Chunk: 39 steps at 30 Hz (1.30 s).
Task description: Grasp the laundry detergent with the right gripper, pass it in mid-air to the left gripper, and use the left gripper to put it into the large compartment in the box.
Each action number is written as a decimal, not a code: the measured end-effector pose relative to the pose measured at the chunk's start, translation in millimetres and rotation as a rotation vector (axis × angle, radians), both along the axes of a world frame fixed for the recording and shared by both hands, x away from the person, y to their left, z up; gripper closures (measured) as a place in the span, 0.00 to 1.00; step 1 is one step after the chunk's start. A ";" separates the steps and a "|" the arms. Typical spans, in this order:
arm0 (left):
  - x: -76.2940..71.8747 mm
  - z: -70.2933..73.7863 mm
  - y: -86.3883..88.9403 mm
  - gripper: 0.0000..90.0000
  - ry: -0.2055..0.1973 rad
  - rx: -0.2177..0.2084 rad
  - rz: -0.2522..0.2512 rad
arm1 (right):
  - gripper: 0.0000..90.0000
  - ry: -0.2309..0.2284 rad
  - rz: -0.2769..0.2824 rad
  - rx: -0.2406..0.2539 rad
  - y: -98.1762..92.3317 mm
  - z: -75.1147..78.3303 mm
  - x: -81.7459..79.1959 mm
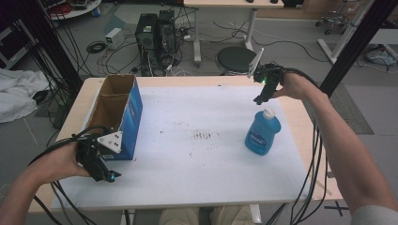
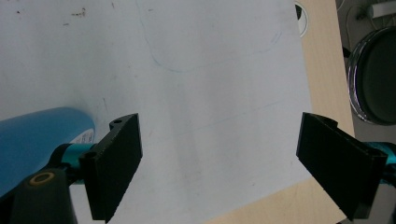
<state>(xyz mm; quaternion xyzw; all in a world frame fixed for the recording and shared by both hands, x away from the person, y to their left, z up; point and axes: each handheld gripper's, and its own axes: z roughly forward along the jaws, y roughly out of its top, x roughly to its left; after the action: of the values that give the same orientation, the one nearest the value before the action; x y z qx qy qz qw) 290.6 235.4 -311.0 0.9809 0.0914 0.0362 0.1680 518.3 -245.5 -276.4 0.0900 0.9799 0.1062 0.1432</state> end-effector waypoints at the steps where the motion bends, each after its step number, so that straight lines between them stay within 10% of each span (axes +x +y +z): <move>1: 0.2 0.5 0.4 0.25 -0.001 0.004 -0.005 | 0.15 -0.002 0.000 -0.007 -1.2 -0.3 0.0; 31: -4.4 3.7 -1.9 0.25 -0.029 -0.007 -0.014 | 0.15 0.040 -0.178 -0.103 -77.7 8.2 -65.5; 39: -6.6 3.4 -1.5 0.25 -0.028 -0.010 -0.018 | 0.15 0.065 -0.262 -0.026 -92.8 -4.7 -104.0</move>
<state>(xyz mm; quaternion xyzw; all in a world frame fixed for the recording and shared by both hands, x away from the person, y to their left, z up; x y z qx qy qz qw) 284.0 233.8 -307.6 0.9802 0.0802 0.0481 0.1743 414.2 -338.3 -281.0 0.2186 0.9651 0.0708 0.1253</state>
